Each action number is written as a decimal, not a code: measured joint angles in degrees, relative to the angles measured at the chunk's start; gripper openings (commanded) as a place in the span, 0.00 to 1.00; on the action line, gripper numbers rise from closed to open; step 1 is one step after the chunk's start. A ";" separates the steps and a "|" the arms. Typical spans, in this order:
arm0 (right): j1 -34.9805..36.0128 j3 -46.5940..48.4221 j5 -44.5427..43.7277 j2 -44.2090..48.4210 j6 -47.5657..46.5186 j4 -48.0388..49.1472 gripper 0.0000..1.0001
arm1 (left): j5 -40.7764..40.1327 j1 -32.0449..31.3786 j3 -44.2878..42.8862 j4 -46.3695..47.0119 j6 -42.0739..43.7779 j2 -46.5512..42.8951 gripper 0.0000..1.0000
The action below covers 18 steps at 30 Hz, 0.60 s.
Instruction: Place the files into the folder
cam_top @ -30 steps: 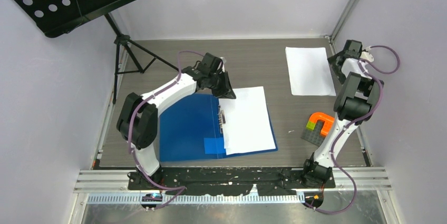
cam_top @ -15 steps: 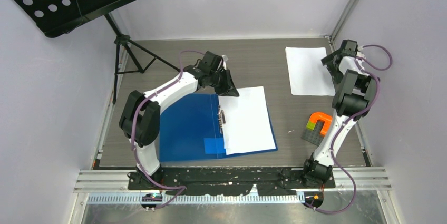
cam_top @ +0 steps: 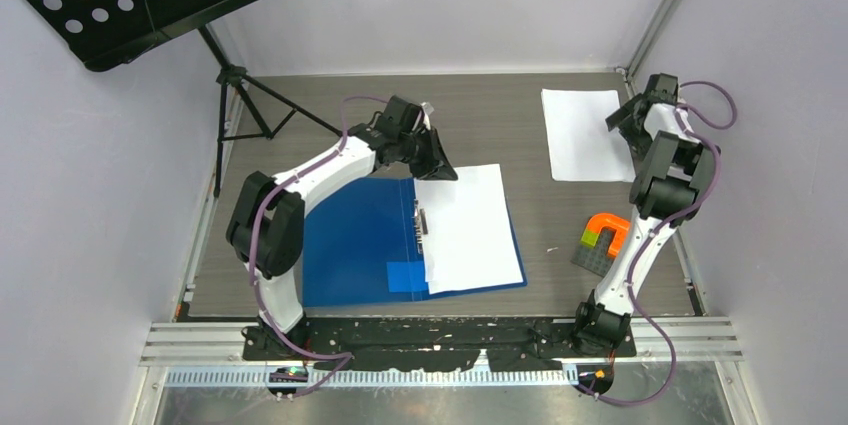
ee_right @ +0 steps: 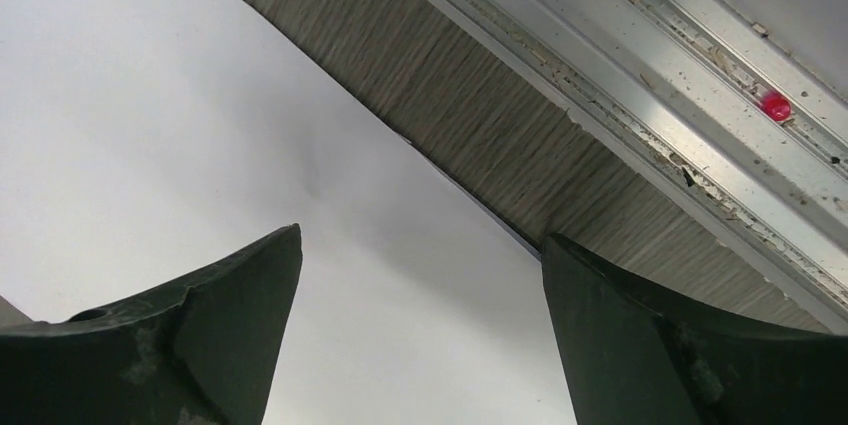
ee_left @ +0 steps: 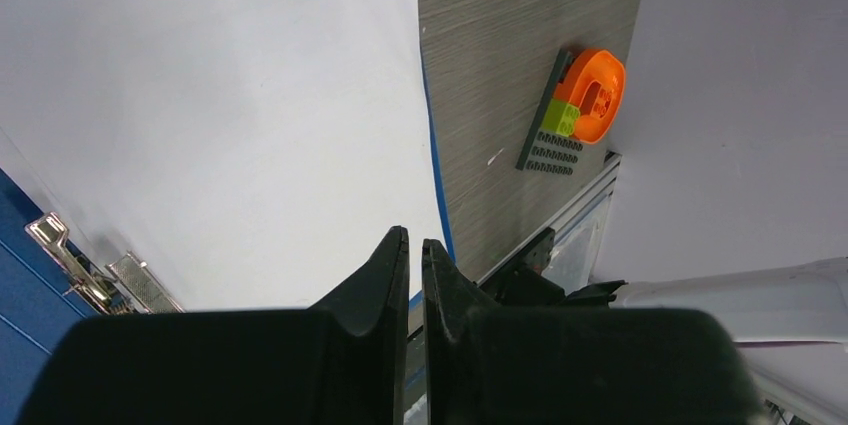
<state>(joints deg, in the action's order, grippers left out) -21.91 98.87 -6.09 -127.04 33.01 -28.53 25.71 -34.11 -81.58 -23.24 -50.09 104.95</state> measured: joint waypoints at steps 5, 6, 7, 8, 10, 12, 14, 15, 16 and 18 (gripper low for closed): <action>1.97 0.48 -2.03 0.00 -4.15 -2.29 0.95 | 0.07 0.00 -1.09 0.44 -1.09 1.60 0.08; 2.38 0.83 -2.29 -0.13 -4.81 -3.41 0.95 | 0.07 0.02 -1.49 0.52 -1.36 2.14 0.07; 2.86 1.70 -2.62 -0.48 -5.62 -5.20 0.95 | 0.09 0.02 -1.84 0.59 -1.66 2.69 0.07; 3.30 2.84 -2.91 -1.09 -6.36 -6.67 0.95 | 0.13 0.04 -2.03 0.70 -1.88 3.08 0.07; 3.91 5.62 -3.15 -2.60 -7.72 -9.33 0.95 | 0.37 0.09 -2.29 0.70 -2.14 3.72 0.07; 4.42 9.03 -2.93 -4.52 -8.90 -12.09 0.95 | 0.48 0.11 -2.73 0.63 -2.25 4.07 0.08; 4.63 13.18 -1.62 -6.64 -9.70 -15.15 0.95 | 0.55 0.11 -3.08 0.63 -2.29 4.11 0.07; 4.74 15.06 -1.29 -7.69 -10.23 -16.41 0.95 | 0.68 0.11 -3.39 0.61 -2.32 4.11 0.07; 4.96 17.09 -1.27 -8.83 -10.69 -17.66 0.95 | 0.90 0.11 -3.72 0.63 -2.34 4.13 0.07; 5.35 19.28 -1.31 -9.97 -11.63 -19.39 0.95 | 1.25 0.11 -4.22 0.74 -2.51 4.20 0.07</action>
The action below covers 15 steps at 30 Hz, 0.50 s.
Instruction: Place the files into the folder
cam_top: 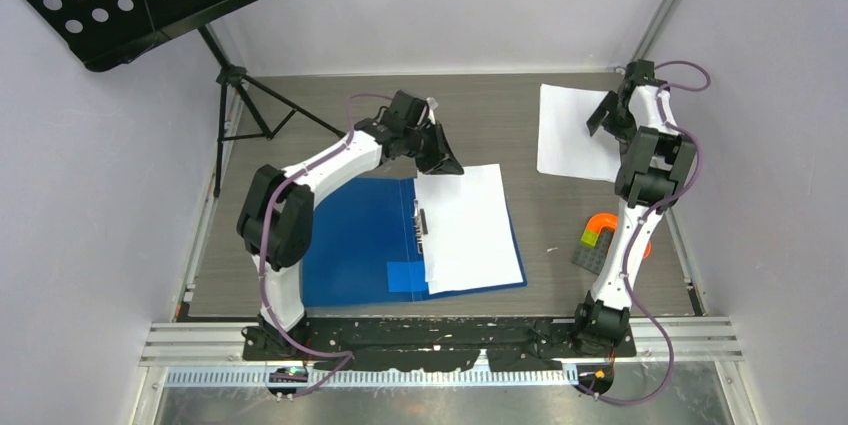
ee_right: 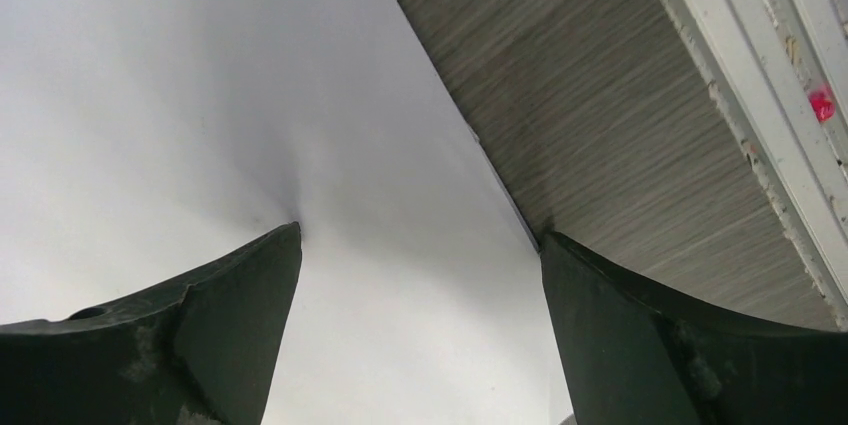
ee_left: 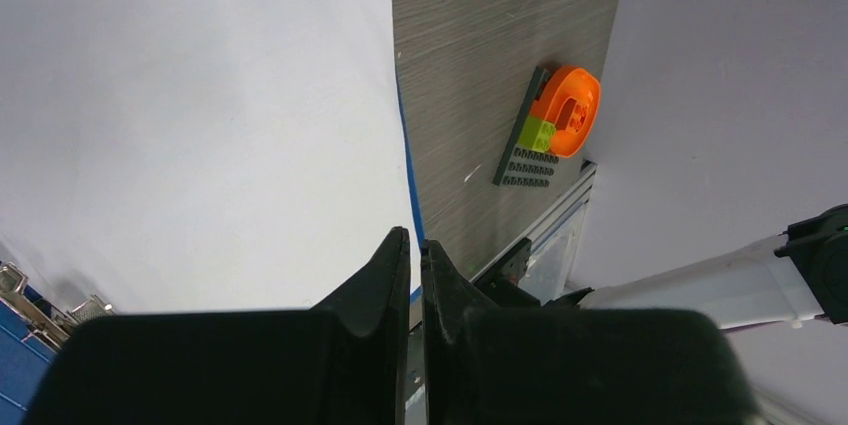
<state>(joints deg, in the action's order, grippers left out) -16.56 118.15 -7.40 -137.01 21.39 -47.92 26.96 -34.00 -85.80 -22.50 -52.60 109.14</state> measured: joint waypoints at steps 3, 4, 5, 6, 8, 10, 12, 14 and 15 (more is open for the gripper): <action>0.44 -0.02 -0.13 0.00 -0.63 -1.81 0.96 | 0.66 0.00 -0.35 0.20 -0.63 0.11 0.07; 0.63 -0.07 -0.20 0.02 -0.76 -2.05 0.98 | 0.81 0.00 -0.35 0.22 -0.85 0.17 0.07; 0.76 -0.07 -0.15 0.02 -0.92 -2.27 0.98 | 0.96 0.00 -0.35 0.22 -1.01 0.22 0.07; 0.94 -0.07 -0.07 0.02 -0.96 -2.45 1.00 | 1.14 0.00 -0.35 0.24 -1.05 0.26 0.07; 1.20 -0.11 0.17 0.02 -1.01 -2.84 0.98 | 1.31 0.00 -0.35 0.26 -1.09 0.28 0.07; 1.49 -0.68 0.15 0.31 -1.11 -2.80 0.97 | 1.44 0.02 -0.35 0.31 -1.16 0.28 0.07; 1.73 -2.40 0.17 1.27 -1.11 -2.16 0.97 | 1.57 0.02 -0.35 0.39 -1.25 0.28 0.07; 2.01 -4.15 0.28 2.34 -1.05 -2.08 0.99 | 1.66 0.07 -0.35 0.46 -1.33 0.28 0.07; 2.23 -4.90 0.33 2.80 -0.96 -2.12 1.00 | 1.73 0.07 -0.35 0.48 -1.46 0.28 0.07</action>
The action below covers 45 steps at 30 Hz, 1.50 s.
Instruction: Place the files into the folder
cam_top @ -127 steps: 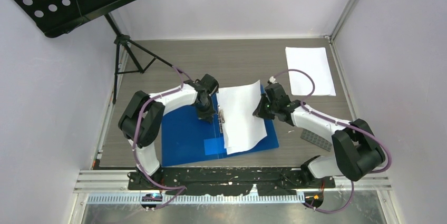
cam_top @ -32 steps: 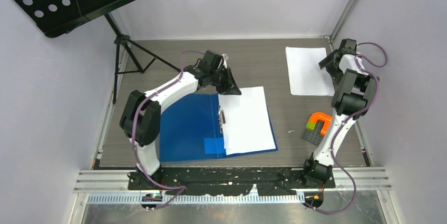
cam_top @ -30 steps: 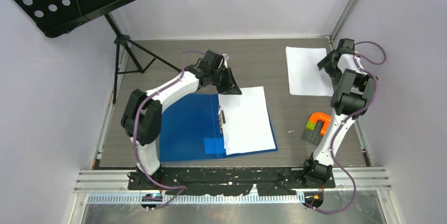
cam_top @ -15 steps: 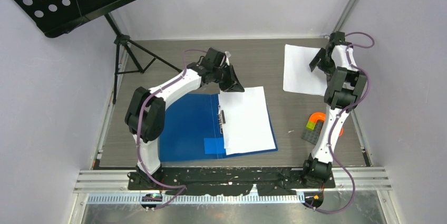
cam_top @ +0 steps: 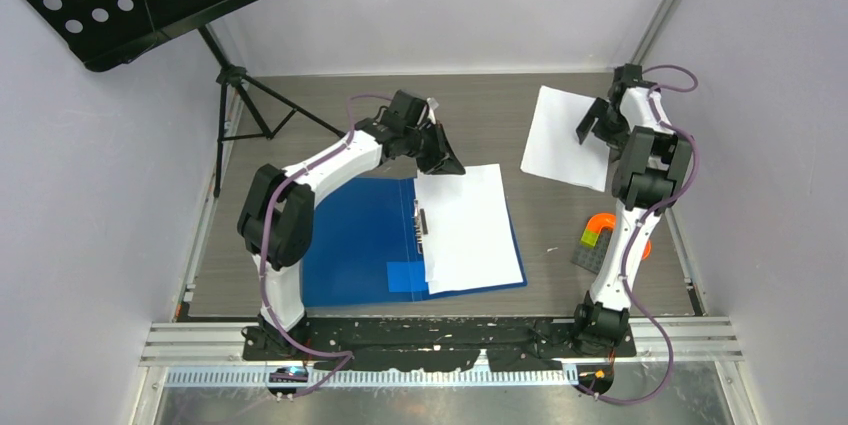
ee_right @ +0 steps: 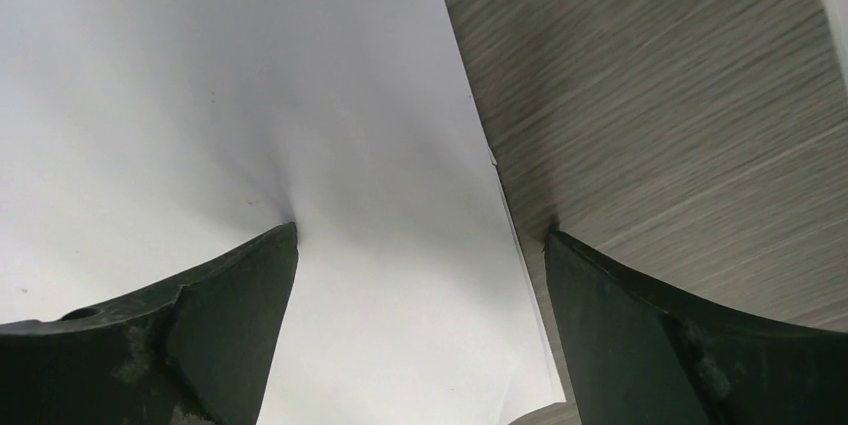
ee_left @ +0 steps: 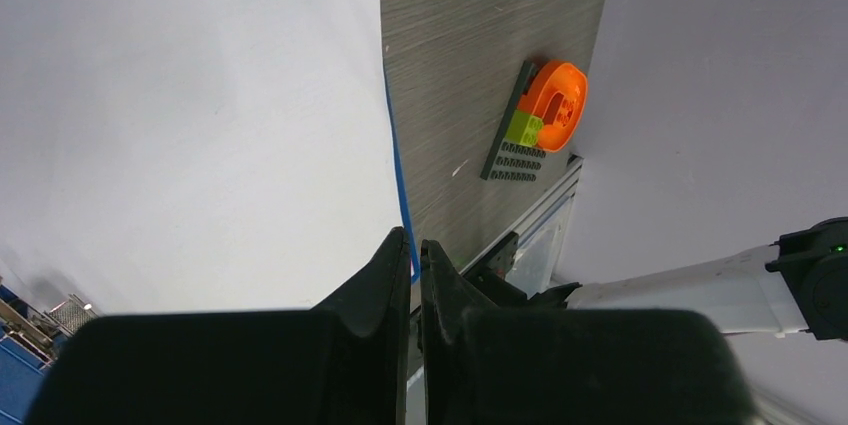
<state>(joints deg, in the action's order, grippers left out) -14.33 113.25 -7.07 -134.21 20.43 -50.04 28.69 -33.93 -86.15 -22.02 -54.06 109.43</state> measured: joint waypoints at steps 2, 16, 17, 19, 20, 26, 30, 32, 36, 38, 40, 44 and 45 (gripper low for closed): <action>0.44 -1.44 0.31 0.79 0.07 0.09 1.00 | 0.09 0.07 0.00 0.04 -0.22 0.00 0.07; 5.84 -18.95 2.03 11.10 2.75 5.73 0.98 | 1.18 0.22 1.86 2.10 -2.12 -1.22 0.06; 6.12 -21.55 2.78 12.81 3.50 7.39 0.98 | 1.27 0.22 2.19 2.12 -2.34 -1.62 0.06; 6.67 -26.43 3.72 15.91 5.01 10.16 0.99 | 1.40 0.24 2.78 2.12 -2.51 -2.45 0.06; 7.02 -29.09 3.72 17.64 5.73 11.87 0.99 | 1.42 0.24 3.17 2.16 -2.51 -3.02 0.06; 8.85 -39.82 3.56 24.94 9.51 17.51 0.89 | 2.14 0.26 4.92 2.84 -2.60 -4.61 0.06; 9.22 -40.24 3.56 25.20 11.19 17.55 0.95 | 2.60 0.26 6.10 3.17 -2.78 -4.61 0.06; 9.33 -40.24 3.48 25.22 11.91 17.66 0.97 | 2.73 0.26 6.51 3.19 -2.82 -4.63 0.06; 10.12 -40.28 2.67 25.40 13.14 17.62 0.95 | 3.30 0.26 7.10 3.26 -2.97 -5.07 0.06; 11.19 -40.33 2.45 25.49 14.23 16.94 0.95 | 3.61 0.26 7.41 3.41 -3.02 -5.40 0.06; 12.55 -40.92 2.45 25.88 15.61 16.85 0.97 | 4.02 0.26 7.91 3.50 -3.04 -5.84 0.05; 13.90 -45.68 2.93 29.31 19.85 19.98 0.96 | 4.61 0.26 8.90 3.61 -3.04 -6.56 0.05; 14.29 -47.39 3.10 30.60 21.18 20.92 0.96 | 4.68 0.26 9.22 3.58 -3.04 -6.86 0.05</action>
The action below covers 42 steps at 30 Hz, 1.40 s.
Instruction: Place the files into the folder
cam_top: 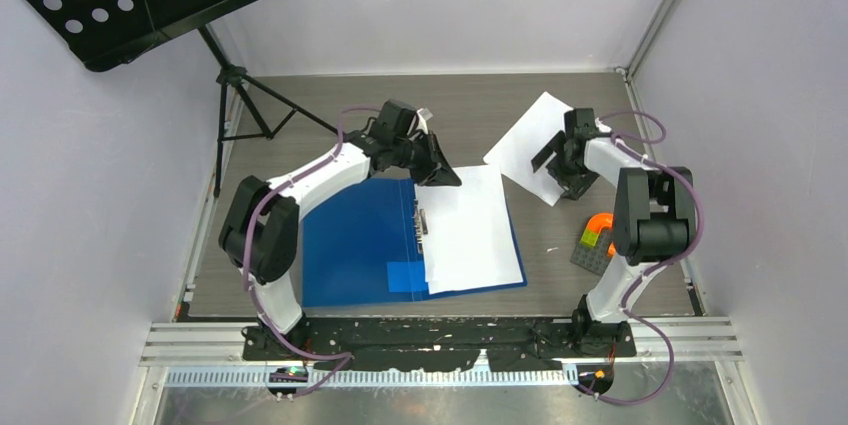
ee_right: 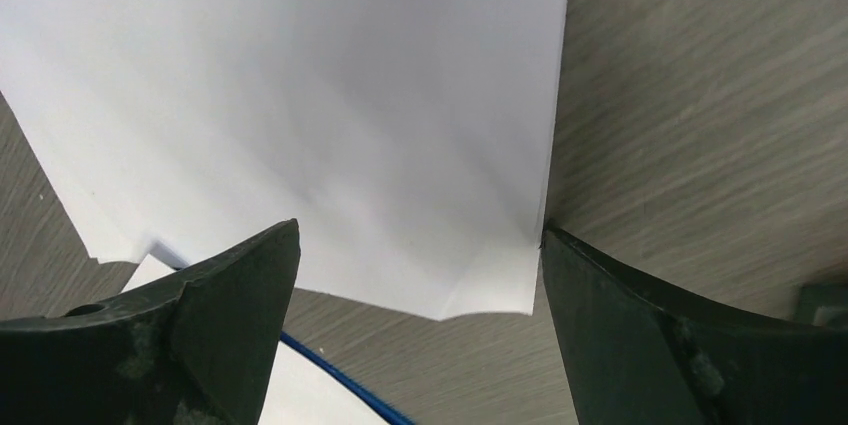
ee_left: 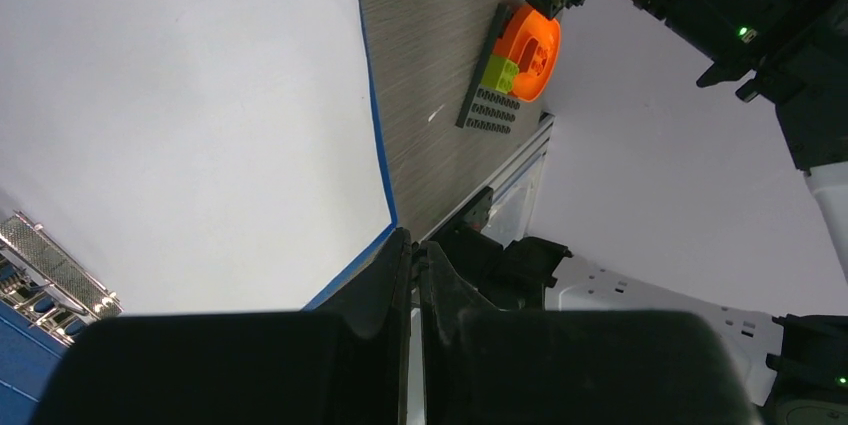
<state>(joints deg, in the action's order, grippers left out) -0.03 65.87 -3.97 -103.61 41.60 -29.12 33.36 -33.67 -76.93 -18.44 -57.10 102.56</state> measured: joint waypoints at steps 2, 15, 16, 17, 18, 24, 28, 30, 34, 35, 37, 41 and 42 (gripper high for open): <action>0.85 -3.39 -0.44 2.58 2.80 1.60 0.96 | 0.22 0.00 0.26 0.00 0.00 -0.42 0.06; 8.57 -9.18 -9.46 7.23 15.85 2.34 0.95 | 0.76 0.04 2.10 0.70 -0.04 -1.14 0.05; 8.57 -9.18 -9.55 7.23 17.20 2.27 0.95 | 0.79 0.04 2.10 0.72 -0.04 -1.14 0.05; 8.55 -9.18 -9.66 7.23 18.53 2.16 0.95 | 0.81 0.04 2.10 0.81 -0.11 -1.14 0.05; 8.44 -9.18 -9.88 7.26 20.20 2.05 0.95 | 0.83 0.04 2.10 0.92 -0.17 -1.14 0.05; 8.59 -10.67 -9.35 8.20 31.56 4.11 0.95 | 1.25 0.07 2.10 0.94 -0.81 -1.11 0.04; 9.51 -11.06 -7.89 8.22 39.45 5.90 0.95 | 1.70 0.31 2.10 0.92 -0.81 -1.11 0.04; 9.88 -11.80 -7.69 8.39 43.04 7.08 0.95 | 1.84 0.68 2.10 0.94 -0.76 -1.11 0.04; 9.92 -14.49 -6.95 9.44 49.68 10.25 0.98 | 1.97 1.60 2.19 1.07 -0.85 -1.11 0.03; 9.92 -15.50 -6.45 9.64 51.28 11.93 0.92 | 2.12 1.75 2.21 1.07 -0.90 -1.11 0.03; 10.03 -18.29 -5.62 10.29 54.71 15.85 0.86 | 2.38 1.95 2.25 1.11 -0.98 -1.11 0.03; 10.82 -21.11 -5.01 10.60 59.32 20.52 0.52 | 2.62 2.14 2.29 1.11 -0.98 -1.11 0.03; 11.17 -21.31 -4.83 10.54 60.17 21.38 0.44 | 2.69 2.16 2.32 1.11 -0.96 -1.11 0.03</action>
<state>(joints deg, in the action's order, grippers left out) 11.14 44.56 -8.80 -93.08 101.78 -7.75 36.05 -31.51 -74.61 -17.32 -58.06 101.45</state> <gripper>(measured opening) 0.635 0.032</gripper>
